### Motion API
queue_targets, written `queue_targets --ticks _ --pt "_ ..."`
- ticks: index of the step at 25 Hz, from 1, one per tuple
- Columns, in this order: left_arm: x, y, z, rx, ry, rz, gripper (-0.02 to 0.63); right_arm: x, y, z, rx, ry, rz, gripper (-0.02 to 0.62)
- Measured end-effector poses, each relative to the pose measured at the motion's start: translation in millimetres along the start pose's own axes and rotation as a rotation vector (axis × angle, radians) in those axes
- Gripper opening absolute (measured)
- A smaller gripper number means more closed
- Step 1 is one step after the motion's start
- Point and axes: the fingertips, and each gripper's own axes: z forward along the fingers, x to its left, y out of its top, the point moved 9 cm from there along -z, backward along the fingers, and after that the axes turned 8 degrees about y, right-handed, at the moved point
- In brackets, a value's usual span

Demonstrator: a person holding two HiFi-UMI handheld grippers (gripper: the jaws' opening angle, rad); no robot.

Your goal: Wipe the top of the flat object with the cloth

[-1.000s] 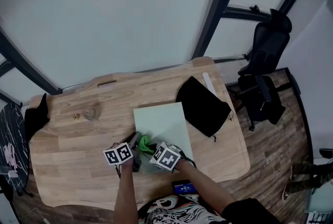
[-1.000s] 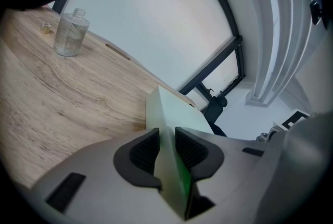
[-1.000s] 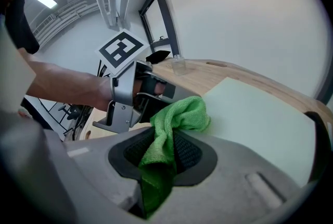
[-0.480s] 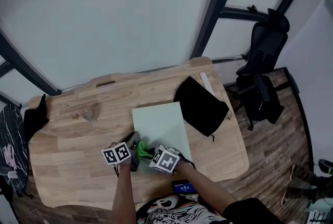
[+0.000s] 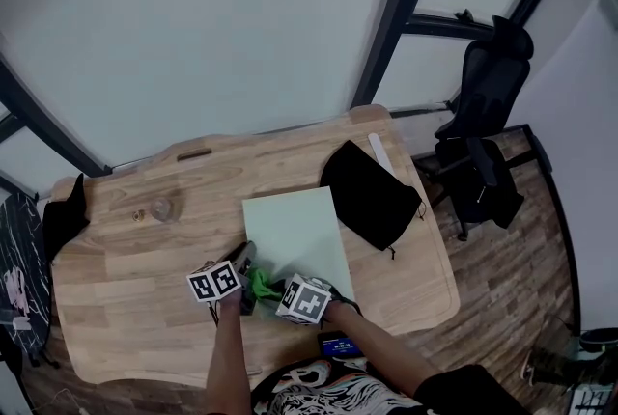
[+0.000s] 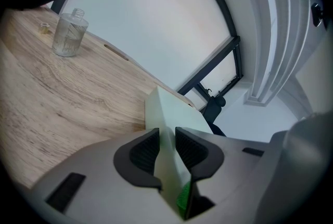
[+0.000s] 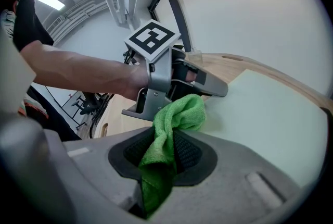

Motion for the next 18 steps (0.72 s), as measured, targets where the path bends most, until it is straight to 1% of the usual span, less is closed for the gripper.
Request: queue_targets --ticks 9,12,18 --pt "-1.5 -0.7 -0.5 0.006 0.010 0.024 0.095 9.3 -7.6 3.4 0.032 0.079 0.009 0.089" --pt "-1.4 -0.9 -0.6 0.005 0.008 0.020 0.095 11.2 -9.3 4.8 0.045 0.109 0.011 0.089" --pt "-2.4 -0.6 -1.0 -0.002 0.007 0.020 0.095 15.0 -11.2 4.8 0.048 0.130 0.013 0.089"
